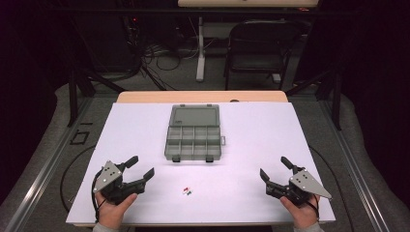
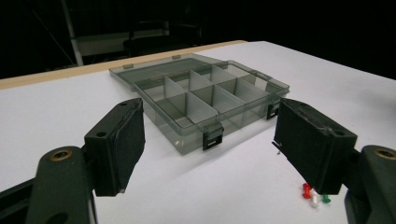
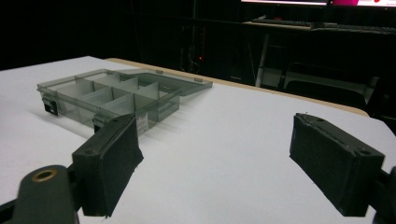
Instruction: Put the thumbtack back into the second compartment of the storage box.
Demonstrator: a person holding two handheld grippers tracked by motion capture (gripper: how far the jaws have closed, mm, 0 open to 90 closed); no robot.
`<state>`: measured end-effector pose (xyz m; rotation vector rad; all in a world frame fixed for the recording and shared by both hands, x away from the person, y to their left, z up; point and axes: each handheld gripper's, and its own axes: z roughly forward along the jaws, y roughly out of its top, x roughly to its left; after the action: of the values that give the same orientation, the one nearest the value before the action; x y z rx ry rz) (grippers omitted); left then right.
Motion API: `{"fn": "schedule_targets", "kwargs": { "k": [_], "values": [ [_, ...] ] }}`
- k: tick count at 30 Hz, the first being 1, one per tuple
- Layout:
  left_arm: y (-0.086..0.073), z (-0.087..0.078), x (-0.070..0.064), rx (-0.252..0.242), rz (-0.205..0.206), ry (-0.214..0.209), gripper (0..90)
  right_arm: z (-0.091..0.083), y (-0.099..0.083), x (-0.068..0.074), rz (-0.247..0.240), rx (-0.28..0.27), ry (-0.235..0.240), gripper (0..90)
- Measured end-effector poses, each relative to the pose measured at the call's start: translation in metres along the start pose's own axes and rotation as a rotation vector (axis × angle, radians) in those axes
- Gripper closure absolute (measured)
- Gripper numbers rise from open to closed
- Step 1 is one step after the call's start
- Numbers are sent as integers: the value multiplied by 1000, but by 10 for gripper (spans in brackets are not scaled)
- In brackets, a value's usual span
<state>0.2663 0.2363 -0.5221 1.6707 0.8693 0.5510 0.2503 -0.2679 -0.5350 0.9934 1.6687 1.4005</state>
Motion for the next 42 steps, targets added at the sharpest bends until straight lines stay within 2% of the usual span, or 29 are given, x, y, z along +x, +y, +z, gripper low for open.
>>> {"fn": "schedule_targets", "kwargs": {
  "k": [5,8,11,12,14,16,21,25,27,28,29,32,37,38,42],
  "values": [
    [-2,5,-3,32,-13,-10,231,3,-2,3,-26,25,16,154],
    [-3,9,-6,51,-31,-33,229,3,-2,4,-25,31,22,153],
    [-3,12,-9,69,-34,-45,224,4,-2,4,-30,35,26,153],
    [-4,15,-12,91,-32,-50,217,4,-2,4,-32,36,29,154],
    [-4,18,-14,102,-29,-66,216,5,-3,5,-31,42,28,153],
    [-4,20,-15,112,-23,-61,216,5,-3,5,-30,43,30,153],
    [-2,28,-21,142,-33,-83,211,5,-3,5,-33,46,32,153],
    [3,31,-26,155,-19,-87,198,5,-4,5,-32,49,28,153],
    [8,34,-29,163,-11,-104,198,6,-4,4,-34,57,28,154],
    [14,39,-33,176,12,-111,199,6,-5,4,-33,60,26,153],
    [14,39,-33,176,12,-111,199,6,-5,4,-32,59,25,153],
    [23,51,-39,215,34,-113,203,7,-5,4,-28,62,24,153],
    [28,65,-46,257,46,-126,237,7,-5,3,-23,62,18,153],
    [28,71,-48,281,47,-130,251,7,-6,3,-21,65,18,153],
    [26,78,-52,309,33,-135,306,7,-6,2,-16,64,15,153]
  ]
}}
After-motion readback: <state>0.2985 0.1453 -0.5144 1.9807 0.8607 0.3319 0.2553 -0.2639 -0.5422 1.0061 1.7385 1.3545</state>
